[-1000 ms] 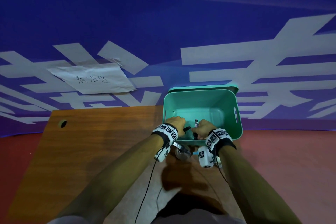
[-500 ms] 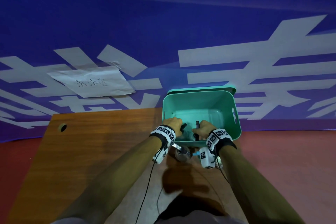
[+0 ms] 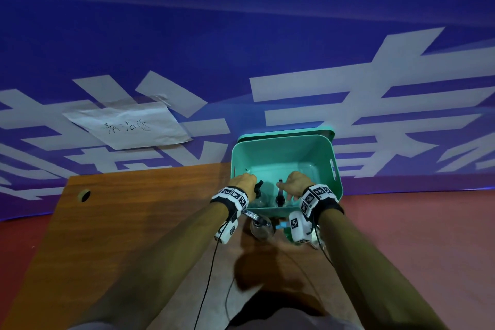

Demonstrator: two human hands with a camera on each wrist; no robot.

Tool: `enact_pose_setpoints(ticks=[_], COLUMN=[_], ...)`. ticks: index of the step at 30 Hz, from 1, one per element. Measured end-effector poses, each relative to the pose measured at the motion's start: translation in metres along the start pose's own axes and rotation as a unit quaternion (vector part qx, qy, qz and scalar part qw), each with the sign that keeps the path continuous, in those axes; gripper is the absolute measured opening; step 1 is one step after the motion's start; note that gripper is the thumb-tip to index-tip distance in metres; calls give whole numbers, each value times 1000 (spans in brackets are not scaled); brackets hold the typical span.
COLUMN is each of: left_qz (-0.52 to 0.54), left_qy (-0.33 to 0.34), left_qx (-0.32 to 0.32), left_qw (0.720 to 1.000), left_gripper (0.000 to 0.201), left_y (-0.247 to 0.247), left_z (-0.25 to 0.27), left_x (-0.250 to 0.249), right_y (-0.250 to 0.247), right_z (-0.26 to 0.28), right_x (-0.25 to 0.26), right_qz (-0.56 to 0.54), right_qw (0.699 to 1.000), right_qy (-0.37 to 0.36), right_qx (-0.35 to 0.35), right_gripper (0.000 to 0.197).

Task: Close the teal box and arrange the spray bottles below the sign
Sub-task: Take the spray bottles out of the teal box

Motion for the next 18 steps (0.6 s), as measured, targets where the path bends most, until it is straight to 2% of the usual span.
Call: enact_pose_setpoints(ticks=[5, 18], left_qz=[19, 0], left_qy=[-15, -8], left_qx=[-17, 26], left_qw=[1000, 1000], left_gripper=[19, 21], left_y=[-1, -2], left_z=[2, -1], left_x=[-2, 1], right_y=[-10, -21], right_z=[8, 13], right_x=[0, 3], right_qz=[-10, -17], right_qw=[1000, 998], right_qy=[3, -16], right_qx=[-23, -50], right_gripper=[53, 50])
Point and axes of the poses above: each hand's wrist, its own z-axis away from the middle knuckle, its own y-axis out of the palm, x = y × z, the point moved 1 cm from there along -z, towards the middle knuckle, and after that the axes turned 10 degrees about -z, right-handed, at the moved point
